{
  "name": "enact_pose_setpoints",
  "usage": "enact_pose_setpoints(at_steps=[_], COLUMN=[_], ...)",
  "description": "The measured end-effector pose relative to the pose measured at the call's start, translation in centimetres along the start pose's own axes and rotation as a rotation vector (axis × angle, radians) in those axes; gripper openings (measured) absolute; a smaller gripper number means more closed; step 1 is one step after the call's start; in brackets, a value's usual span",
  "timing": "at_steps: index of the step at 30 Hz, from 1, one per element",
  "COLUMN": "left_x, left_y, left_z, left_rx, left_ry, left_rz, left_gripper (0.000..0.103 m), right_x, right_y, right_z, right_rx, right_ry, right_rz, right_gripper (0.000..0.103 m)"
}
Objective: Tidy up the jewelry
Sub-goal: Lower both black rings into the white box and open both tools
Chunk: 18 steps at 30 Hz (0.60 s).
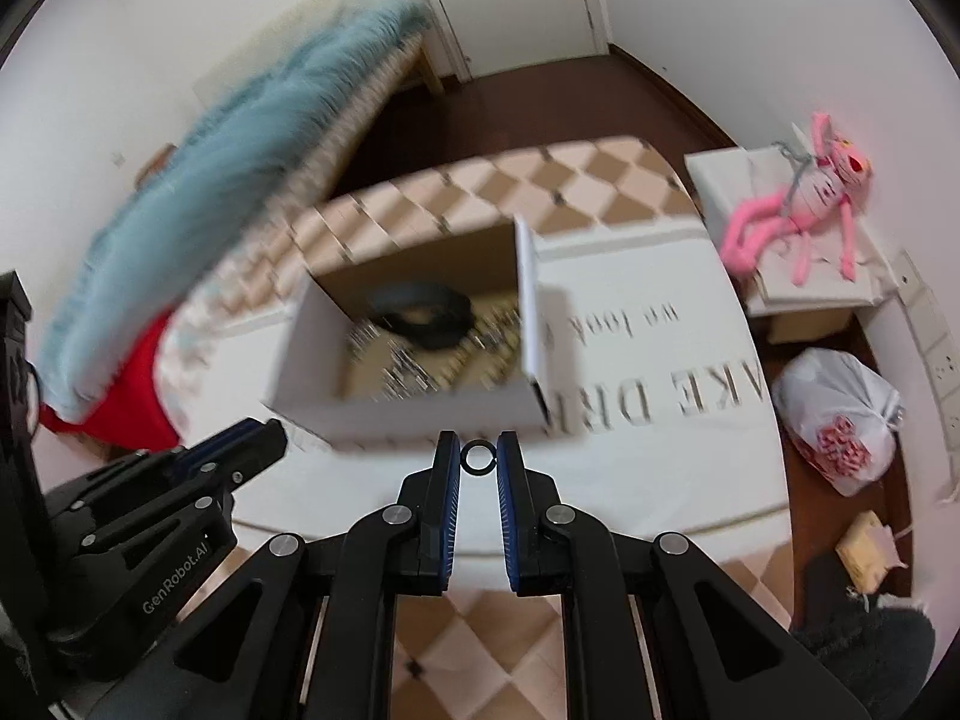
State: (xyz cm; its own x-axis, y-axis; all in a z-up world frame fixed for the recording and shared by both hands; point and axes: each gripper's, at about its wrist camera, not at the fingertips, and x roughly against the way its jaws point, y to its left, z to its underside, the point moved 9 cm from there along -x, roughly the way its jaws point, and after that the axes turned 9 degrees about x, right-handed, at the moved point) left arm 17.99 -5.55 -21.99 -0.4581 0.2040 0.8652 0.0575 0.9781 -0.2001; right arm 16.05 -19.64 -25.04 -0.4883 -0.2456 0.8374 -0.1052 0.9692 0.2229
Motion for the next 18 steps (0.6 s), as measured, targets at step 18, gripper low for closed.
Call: enact_pose_setpoints(at_steps=[18], left_x=[-3.4], left_y=[3.7], left_z=[-8.1], left_rx=[0.095], left_ry=[0.105], left_rz=[-0.054], left_gripper=[0.047], right_x=[-5.8], right_y=[-1.4], right_z=[-7.7], right_rx=[0.006], right_ry=[0.152], right_rz=[0.003], right_gripper=[0.041])
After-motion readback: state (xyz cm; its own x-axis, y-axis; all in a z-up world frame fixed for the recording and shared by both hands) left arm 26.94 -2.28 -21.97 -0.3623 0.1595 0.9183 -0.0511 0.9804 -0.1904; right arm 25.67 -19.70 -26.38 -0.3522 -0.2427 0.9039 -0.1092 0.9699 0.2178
